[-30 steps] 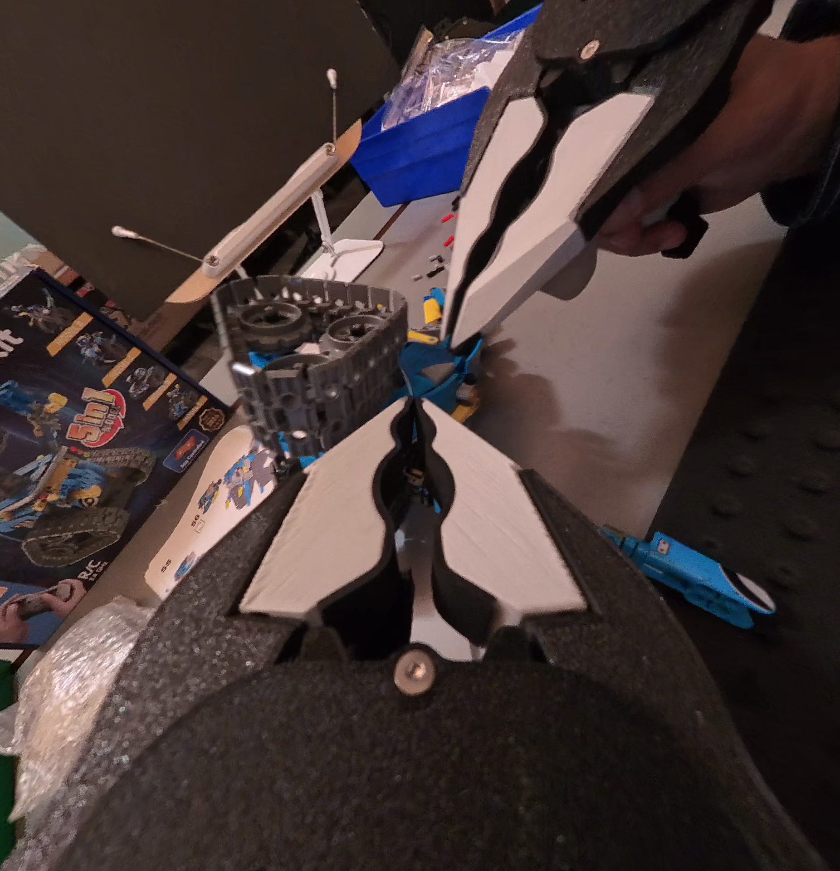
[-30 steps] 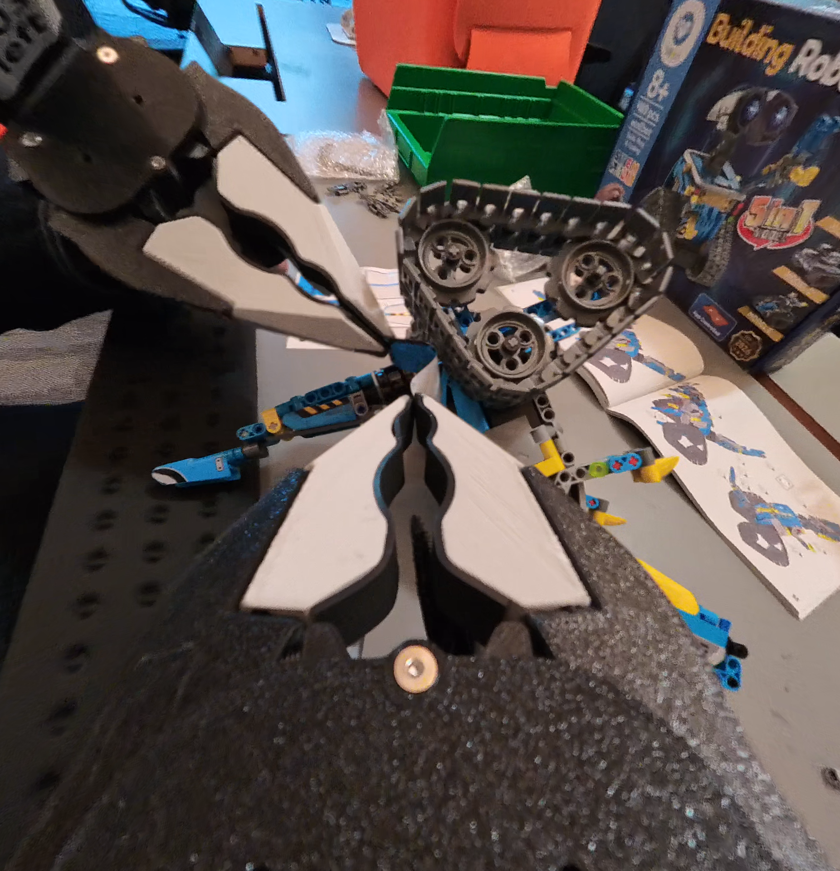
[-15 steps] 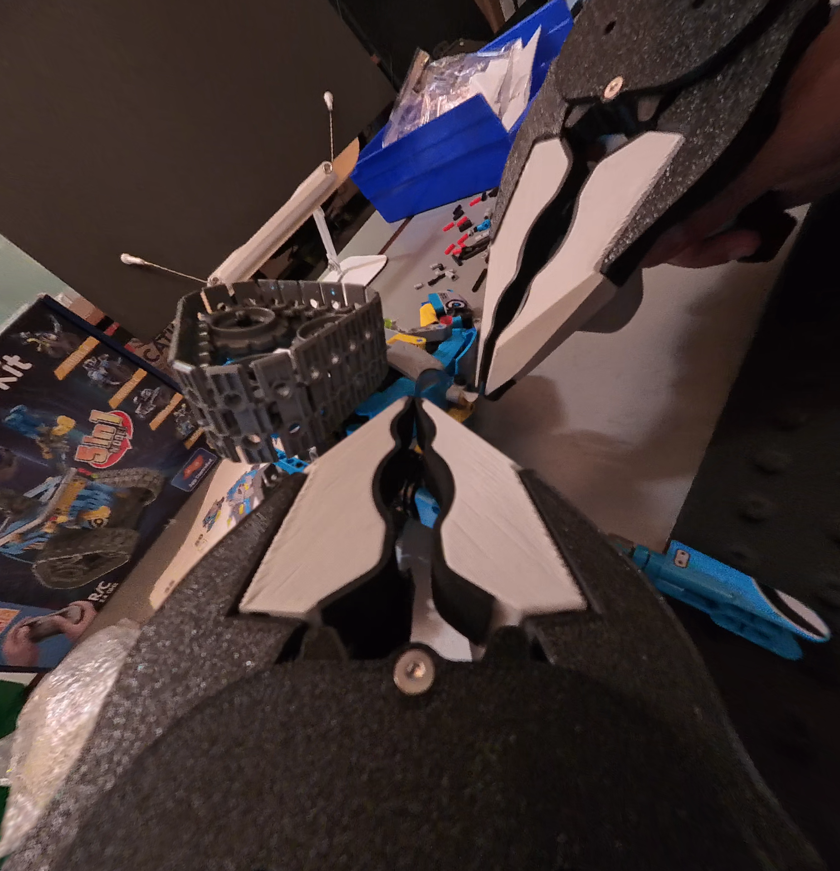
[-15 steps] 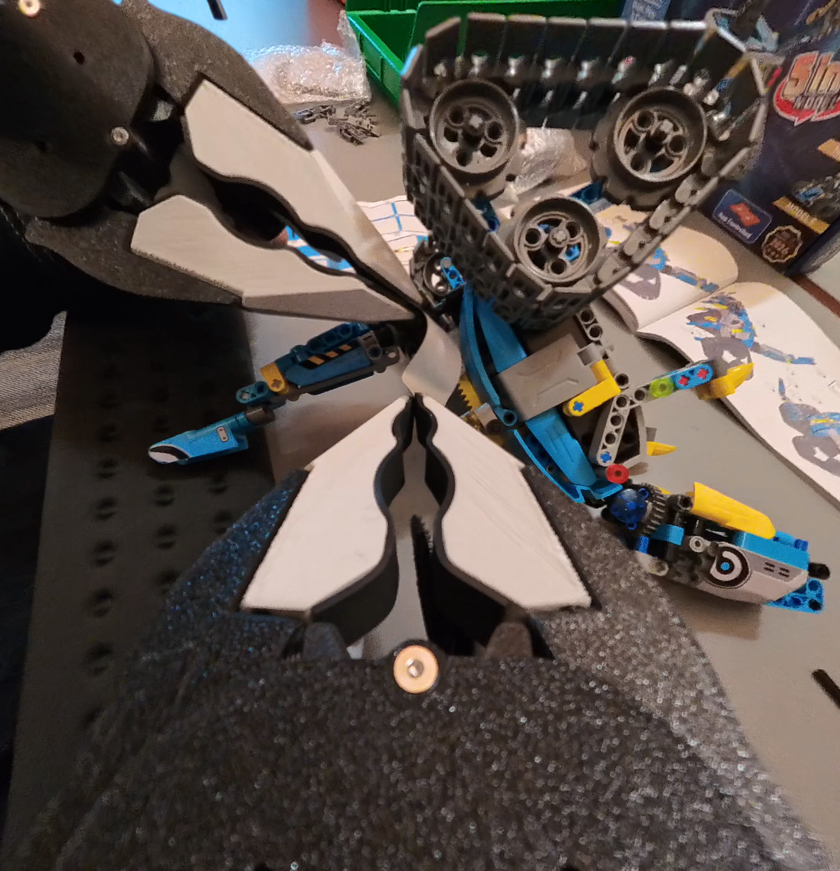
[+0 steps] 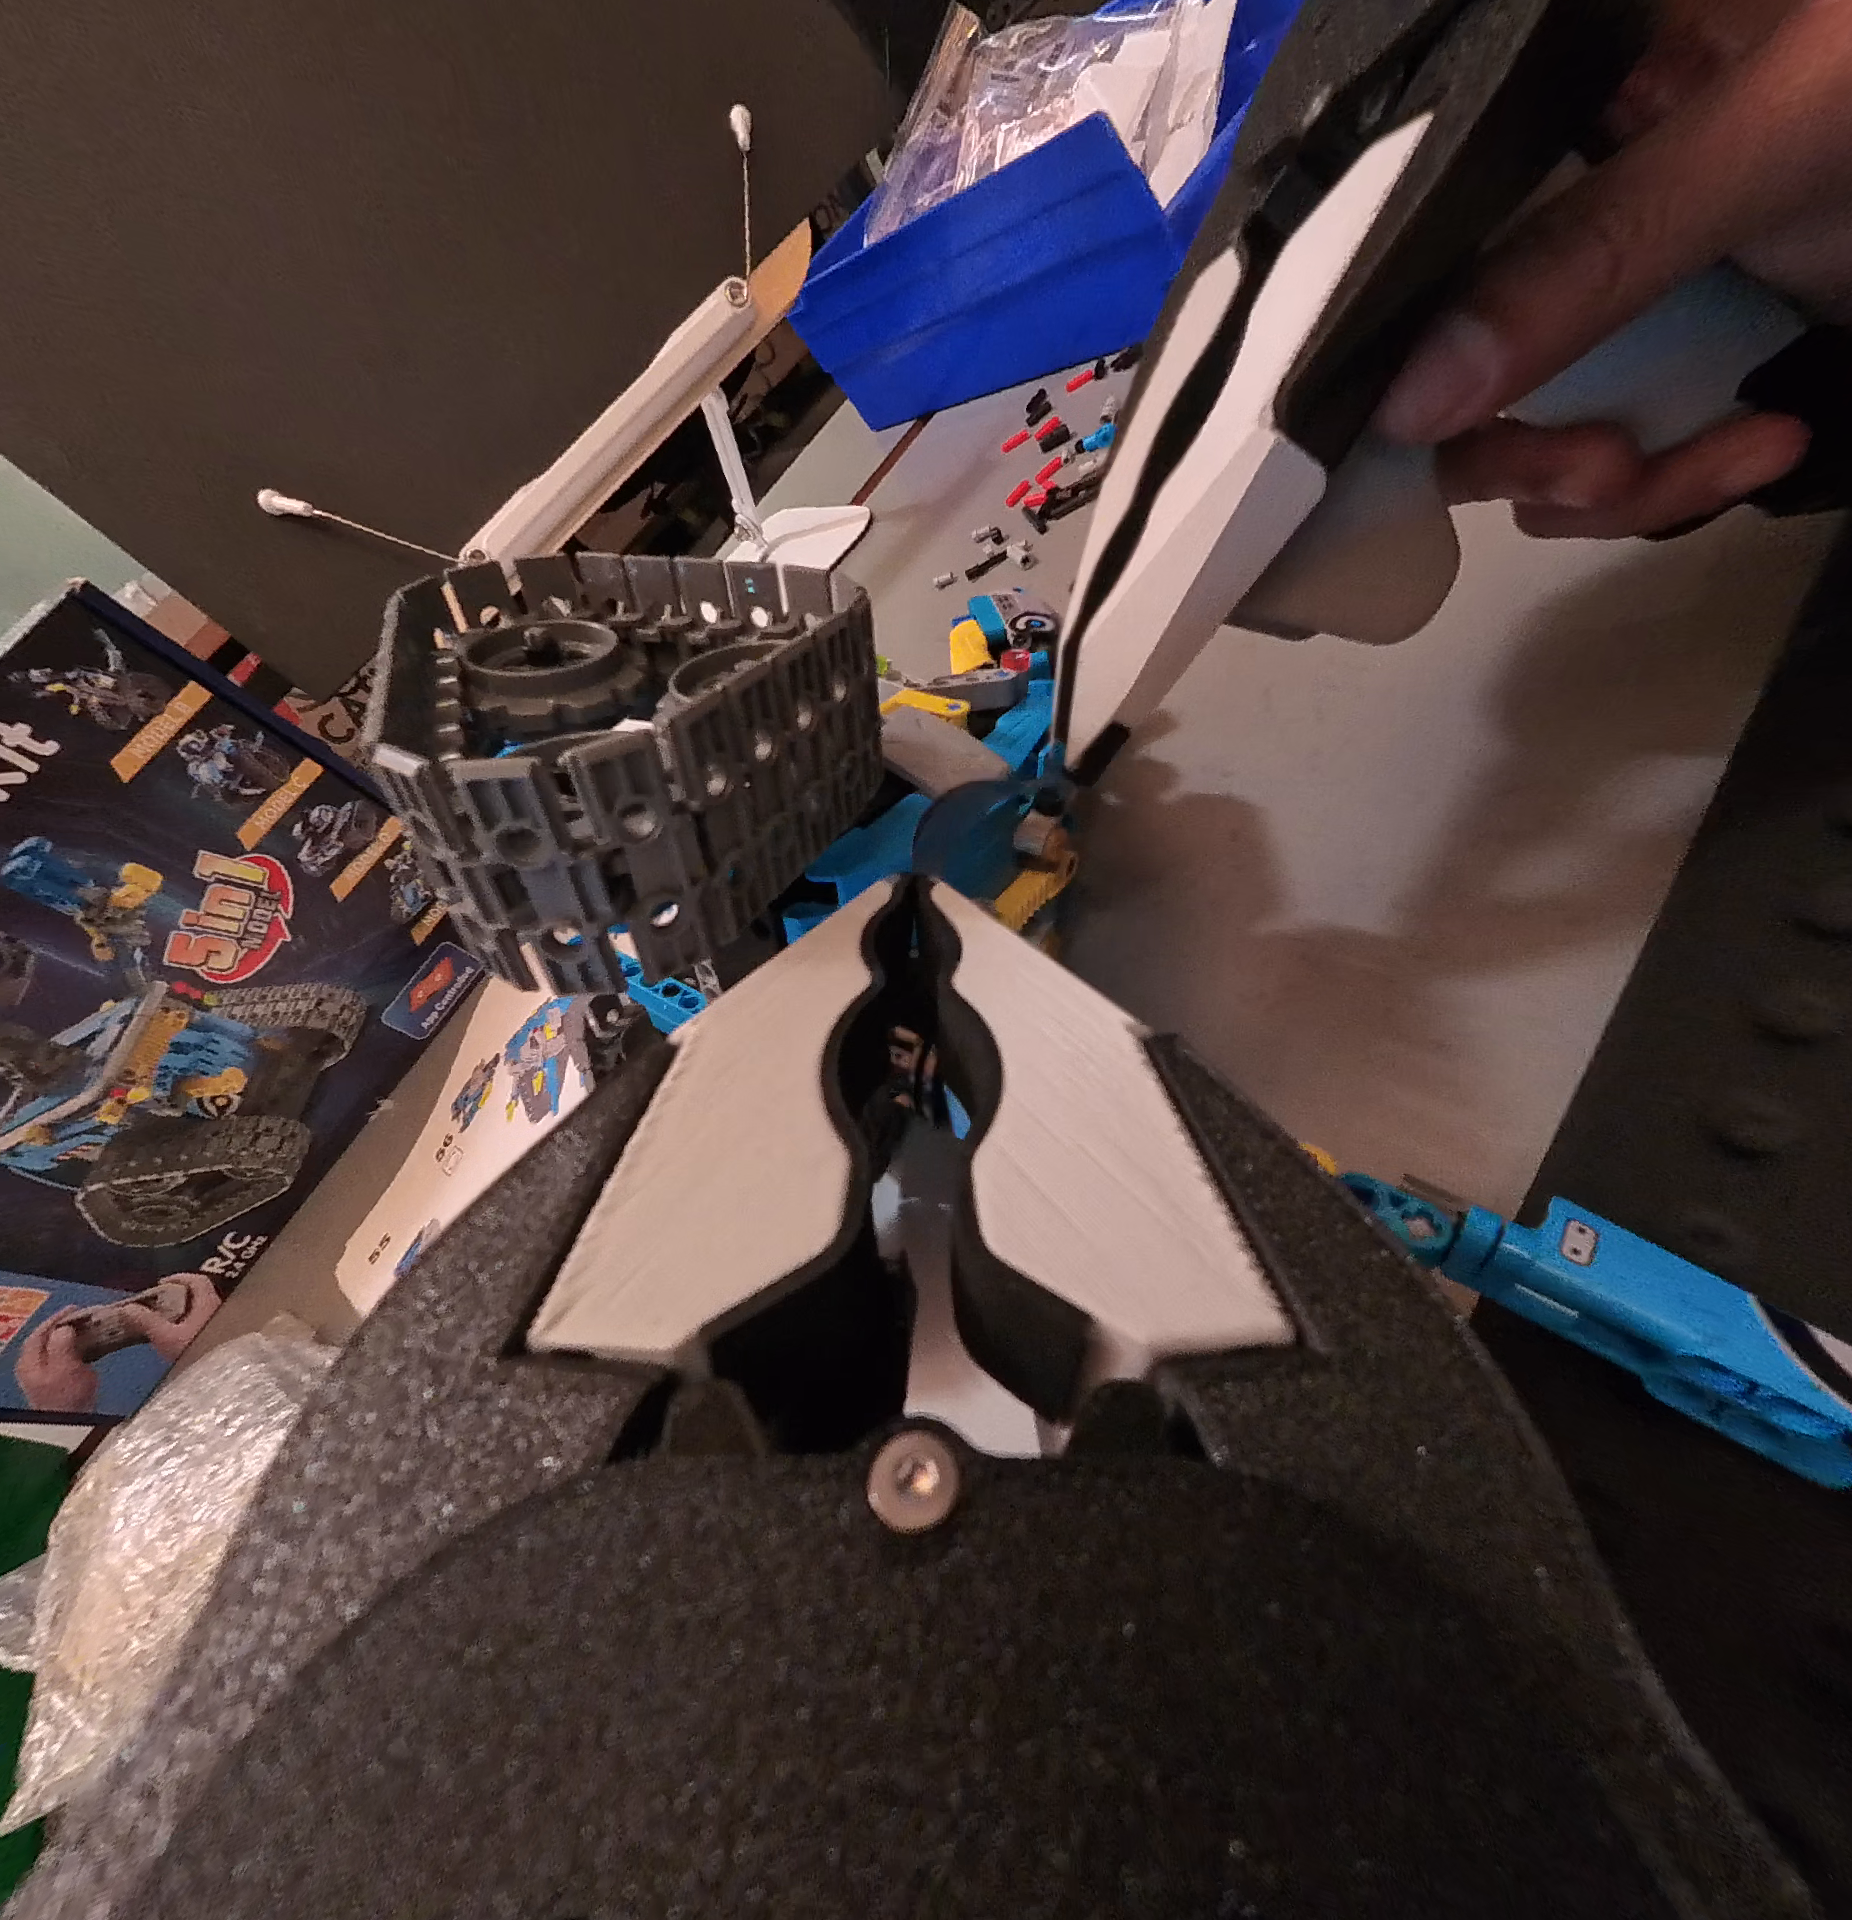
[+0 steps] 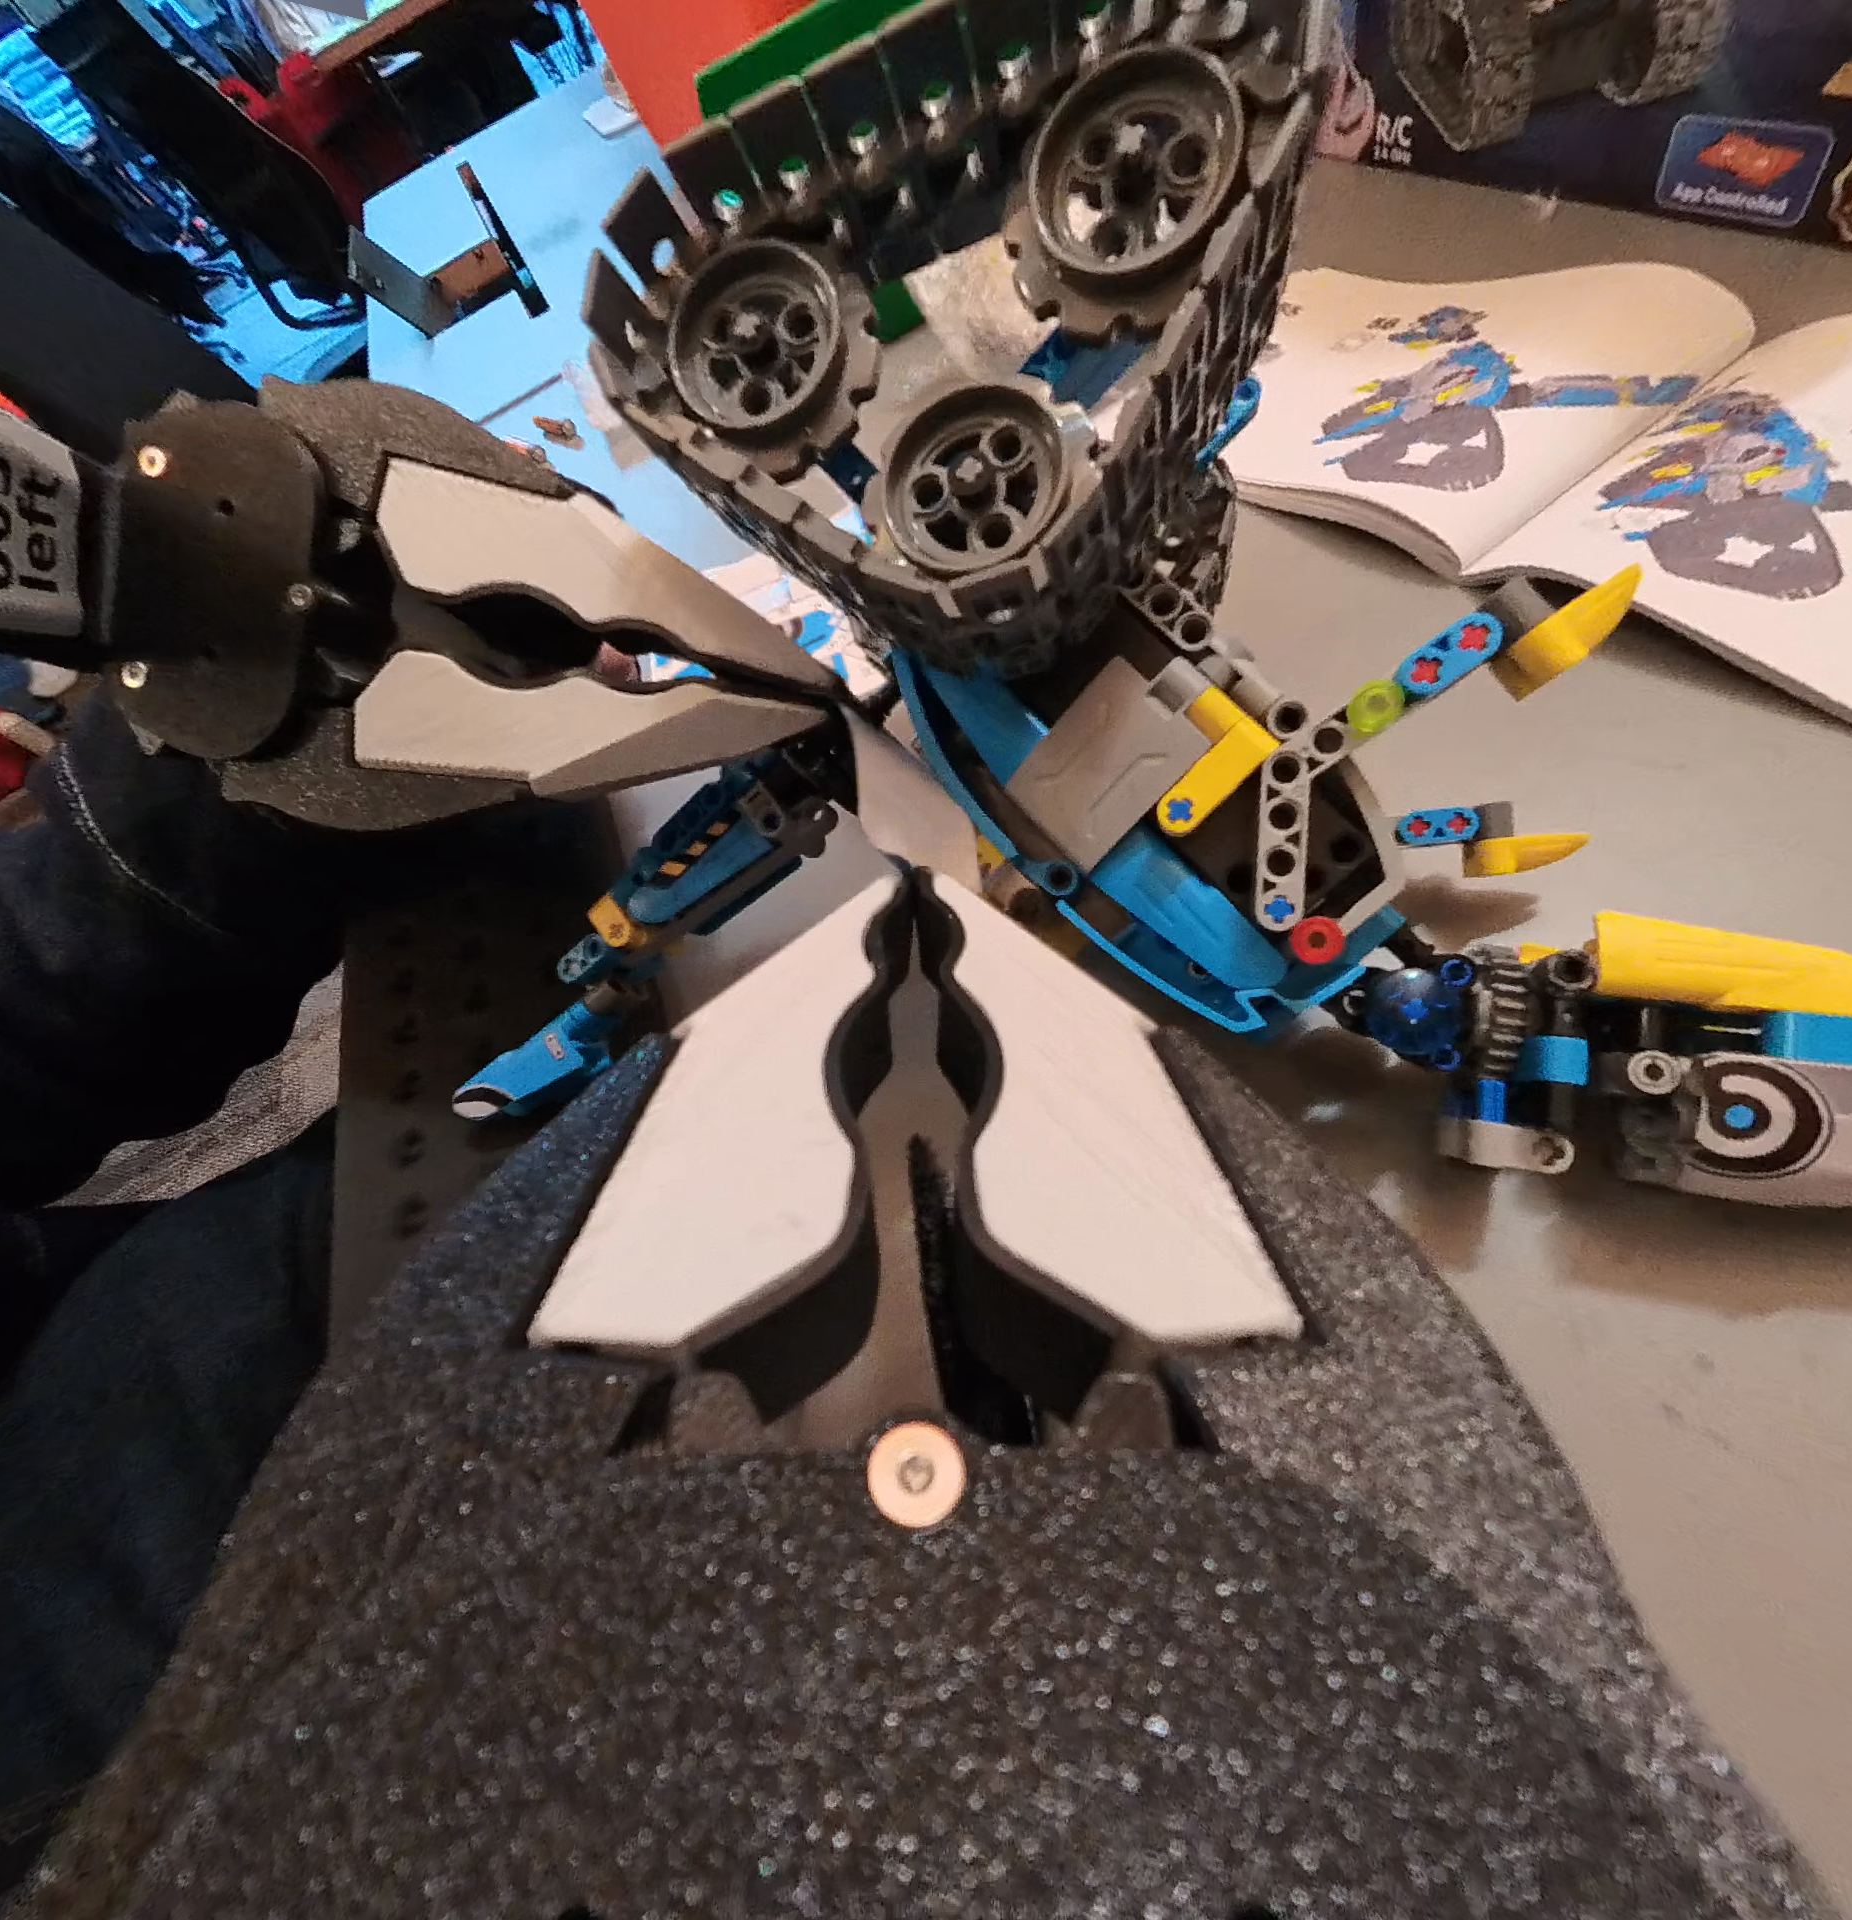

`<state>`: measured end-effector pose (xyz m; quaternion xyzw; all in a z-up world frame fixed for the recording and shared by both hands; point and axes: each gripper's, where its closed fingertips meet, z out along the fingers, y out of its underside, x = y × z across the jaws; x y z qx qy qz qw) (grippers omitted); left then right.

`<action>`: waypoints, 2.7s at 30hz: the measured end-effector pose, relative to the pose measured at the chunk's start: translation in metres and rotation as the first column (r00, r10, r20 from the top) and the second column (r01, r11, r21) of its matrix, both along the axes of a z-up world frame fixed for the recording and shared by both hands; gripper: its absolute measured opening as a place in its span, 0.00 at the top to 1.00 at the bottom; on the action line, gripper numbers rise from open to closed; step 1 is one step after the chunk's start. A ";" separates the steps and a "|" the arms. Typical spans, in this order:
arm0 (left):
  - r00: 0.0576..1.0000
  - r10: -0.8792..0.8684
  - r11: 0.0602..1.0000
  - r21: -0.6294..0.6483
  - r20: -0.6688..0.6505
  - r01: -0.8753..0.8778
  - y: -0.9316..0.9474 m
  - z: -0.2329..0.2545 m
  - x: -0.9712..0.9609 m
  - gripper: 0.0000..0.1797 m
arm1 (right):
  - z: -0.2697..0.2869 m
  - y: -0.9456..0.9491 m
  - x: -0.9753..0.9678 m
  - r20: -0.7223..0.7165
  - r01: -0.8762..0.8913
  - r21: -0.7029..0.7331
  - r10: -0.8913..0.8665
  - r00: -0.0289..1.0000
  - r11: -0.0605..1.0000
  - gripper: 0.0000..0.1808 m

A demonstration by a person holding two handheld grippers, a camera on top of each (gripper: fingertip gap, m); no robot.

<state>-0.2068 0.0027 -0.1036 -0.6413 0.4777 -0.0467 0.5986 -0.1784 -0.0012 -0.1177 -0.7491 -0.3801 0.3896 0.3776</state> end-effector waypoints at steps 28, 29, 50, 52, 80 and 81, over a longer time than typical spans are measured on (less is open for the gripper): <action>1.000 -0.025 0.996 -0.091 0.007 0.026 0.001 -0.002 -0.002 1.00 | 0.015 0.011 0.004 0.036 0.084 0.237 -0.095 0.995 0.968 1.00; 1.000 -0.025 0.995 -0.092 0.016 0.026 0.001 -0.001 -0.002 1.00 | 0.016 0.011 0.005 0.035 0.088 0.250 -0.100 0.994 0.964 1.00; 0.992 0.006 0.988 -0.151 0.123 0.013 0.002 0.006 -0.006 1.00 | 0.016 0.004 0.001 0.041 0.053 0.266 -0.067 0.997 0.962 1.00; 0.991 0.003 0.990 -0.142 0.133 0.016 0.001 0.009 -0.005 1.00 | 0.017 0.000 -0.002 0.039 0.030 0.272 -0.042 0.998 0.962 1.00; 0.976 0.141 0.974 -0.200 0.168 -0.106 -0.011 0.012 0.007 1.00 | 0.026 -0.007 -0.006 0.032 0.046 0.352 -0.061 0.998 0.935 1.00; 0.978 0.144 0.976 -0.185 0.151 -0.115 -0.010 0.011 0.006 1.00 | 0.025 -0.007 -0.006 0.034 0.045 0.347 -0.061 0.998 0.937 1.00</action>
